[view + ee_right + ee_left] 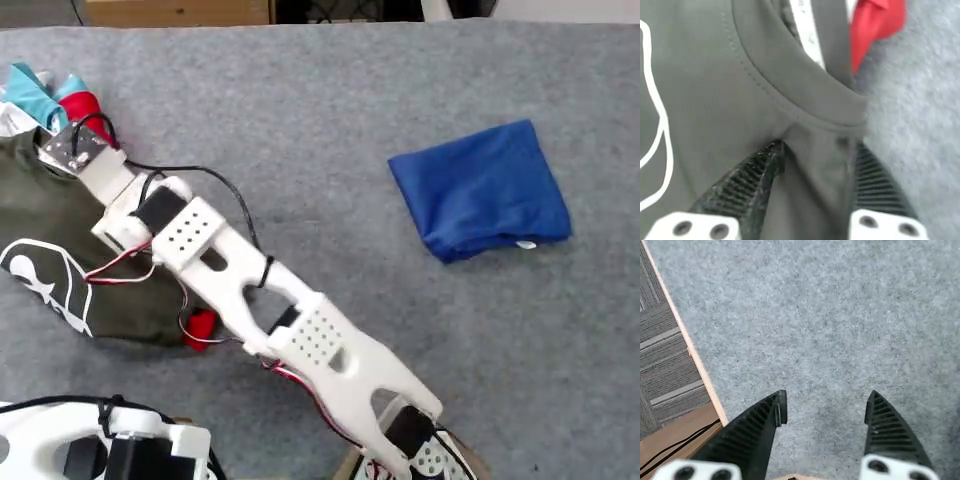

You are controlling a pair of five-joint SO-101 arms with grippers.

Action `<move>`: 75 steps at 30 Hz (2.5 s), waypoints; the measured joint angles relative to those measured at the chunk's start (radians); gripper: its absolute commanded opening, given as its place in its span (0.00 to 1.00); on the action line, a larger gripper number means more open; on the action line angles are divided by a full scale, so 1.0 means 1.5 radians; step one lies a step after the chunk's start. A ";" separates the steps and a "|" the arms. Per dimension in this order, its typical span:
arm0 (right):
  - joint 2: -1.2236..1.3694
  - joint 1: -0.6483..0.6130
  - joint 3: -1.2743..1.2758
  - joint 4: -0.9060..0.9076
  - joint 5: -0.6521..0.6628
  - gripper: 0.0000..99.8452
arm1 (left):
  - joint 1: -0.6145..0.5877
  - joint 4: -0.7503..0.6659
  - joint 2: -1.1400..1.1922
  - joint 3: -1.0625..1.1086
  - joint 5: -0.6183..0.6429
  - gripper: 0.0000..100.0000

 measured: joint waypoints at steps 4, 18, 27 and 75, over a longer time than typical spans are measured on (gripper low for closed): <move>0.095 -0.001 -0.147 0.010 0.074 0.02 | 0.000 0.000 0.000 0.008 -0.007 0.26; 0.070 0.001 -0.265 0.139 0.084 0.01 | 0.000 0.000 0.000 0.009 -0.007 0.26; -0.045 0.001 -0.265 0.116 0.084 0.01 | 0.000 0.000 0.000 0.009 -0.007 0.26; -0.525 0.353 -0.277 0.188 0.084 0.02 | 0.267 0.198 0.000 -0.143 0.029 0.27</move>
